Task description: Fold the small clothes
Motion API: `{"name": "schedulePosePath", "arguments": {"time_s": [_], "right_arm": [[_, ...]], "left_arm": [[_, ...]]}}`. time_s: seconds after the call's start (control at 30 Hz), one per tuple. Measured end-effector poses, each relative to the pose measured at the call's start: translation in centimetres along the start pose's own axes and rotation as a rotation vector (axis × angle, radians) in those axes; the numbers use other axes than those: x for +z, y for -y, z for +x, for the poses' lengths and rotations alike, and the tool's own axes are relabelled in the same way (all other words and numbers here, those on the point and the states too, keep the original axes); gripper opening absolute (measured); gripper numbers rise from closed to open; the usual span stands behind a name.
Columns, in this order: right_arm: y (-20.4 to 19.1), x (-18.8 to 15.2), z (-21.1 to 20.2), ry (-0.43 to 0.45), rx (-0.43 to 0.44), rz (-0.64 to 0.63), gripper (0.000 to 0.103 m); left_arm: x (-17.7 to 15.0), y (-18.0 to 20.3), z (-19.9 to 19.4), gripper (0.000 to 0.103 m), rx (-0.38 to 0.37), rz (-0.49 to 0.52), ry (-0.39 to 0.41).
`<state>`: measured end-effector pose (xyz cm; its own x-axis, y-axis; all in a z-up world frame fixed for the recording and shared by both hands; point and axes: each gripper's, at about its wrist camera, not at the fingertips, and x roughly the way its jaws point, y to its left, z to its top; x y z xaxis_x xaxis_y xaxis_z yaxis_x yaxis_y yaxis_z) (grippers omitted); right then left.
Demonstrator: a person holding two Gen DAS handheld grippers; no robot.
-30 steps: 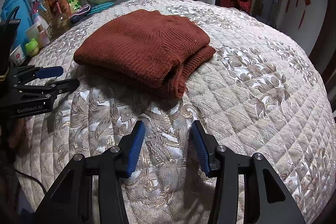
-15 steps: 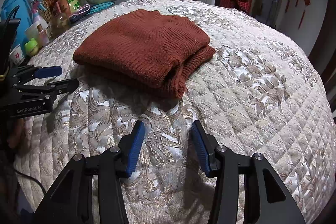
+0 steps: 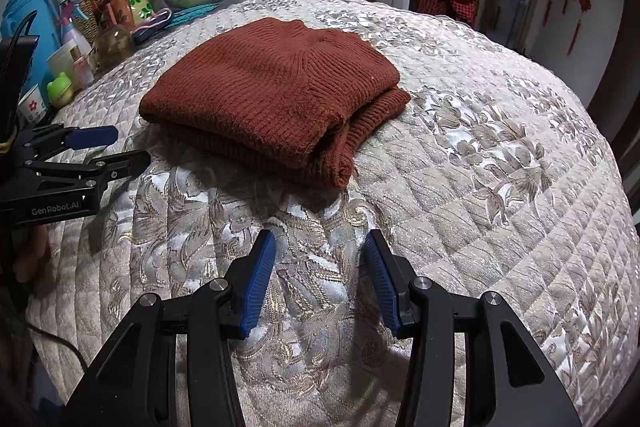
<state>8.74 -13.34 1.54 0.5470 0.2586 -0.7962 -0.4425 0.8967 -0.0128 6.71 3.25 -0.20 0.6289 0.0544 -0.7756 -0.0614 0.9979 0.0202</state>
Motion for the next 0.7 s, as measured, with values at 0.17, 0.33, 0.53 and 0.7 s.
{"name": "schedulePosePath", "arguments": {"time_s": [0.17, 0.33, 0.53, 0.7], "right_arm": [[-0.01, 0.0, 0.01, 0.0, 0.0, 0.0, 0.047], [0.0, 0.0, 0.01, 0.0, 0.001, 0.001, 0.047], [0.02, -0.01, 0.01, 0.0, 0.002, 0.001, 0.047], [0.0, 0.0, 0.02, 0.0, 0.001, 0.001, 0.047]], "left_arm": [[-0.03, 0.0, 0.0, 0.072, 0.001, -0.01, 0.0], [-0.06, 0.1, -0.01, 0.072, 0.001, -0.01, -0.001], [-0.05, 0.09, -0.02, 0.072, 0.0, -0.011, -0.001], [-0.02, 0.07, -0.04, 0.072, 0.0, -0.011, -0.001]]}}
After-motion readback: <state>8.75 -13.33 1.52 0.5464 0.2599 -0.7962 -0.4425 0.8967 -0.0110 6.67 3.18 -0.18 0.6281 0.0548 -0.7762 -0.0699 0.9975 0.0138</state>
